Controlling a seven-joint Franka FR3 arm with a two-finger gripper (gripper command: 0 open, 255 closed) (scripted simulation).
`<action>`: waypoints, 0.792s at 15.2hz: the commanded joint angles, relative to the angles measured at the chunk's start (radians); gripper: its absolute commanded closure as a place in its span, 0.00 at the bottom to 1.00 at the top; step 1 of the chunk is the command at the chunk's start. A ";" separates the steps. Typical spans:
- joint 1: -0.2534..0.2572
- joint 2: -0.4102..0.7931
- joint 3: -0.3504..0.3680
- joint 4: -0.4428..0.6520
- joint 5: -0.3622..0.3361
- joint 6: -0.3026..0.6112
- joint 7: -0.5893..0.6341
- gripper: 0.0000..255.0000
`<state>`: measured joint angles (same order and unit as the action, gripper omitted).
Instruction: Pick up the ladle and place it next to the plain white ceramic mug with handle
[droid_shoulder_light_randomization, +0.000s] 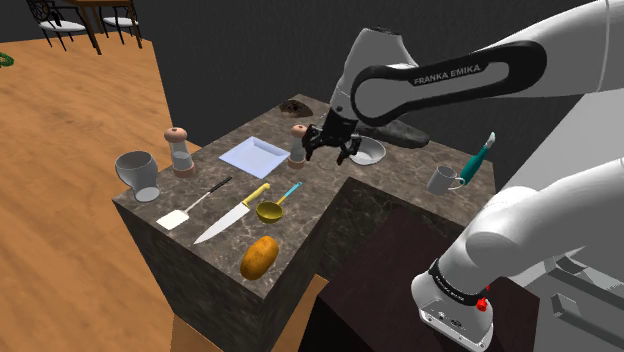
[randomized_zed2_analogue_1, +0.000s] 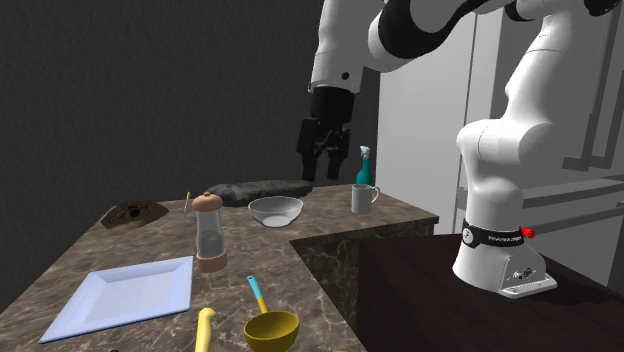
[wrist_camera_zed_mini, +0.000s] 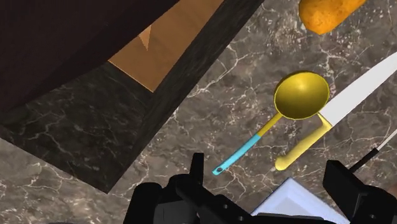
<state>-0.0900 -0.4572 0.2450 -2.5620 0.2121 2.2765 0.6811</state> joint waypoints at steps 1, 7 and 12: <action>-0.015 0.068 0.029 -0.004 0.011 0.073 0.080 0.00; -0.060 0.311 0.110 0.034 -0.008 0.275 0.336 0.00; -0.077 0.535 0.131 0.104 -0.102 0.421 0.590 0.00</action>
<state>-0.1671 0.0262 0.3734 -2.4758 0.1362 2.6652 1.2081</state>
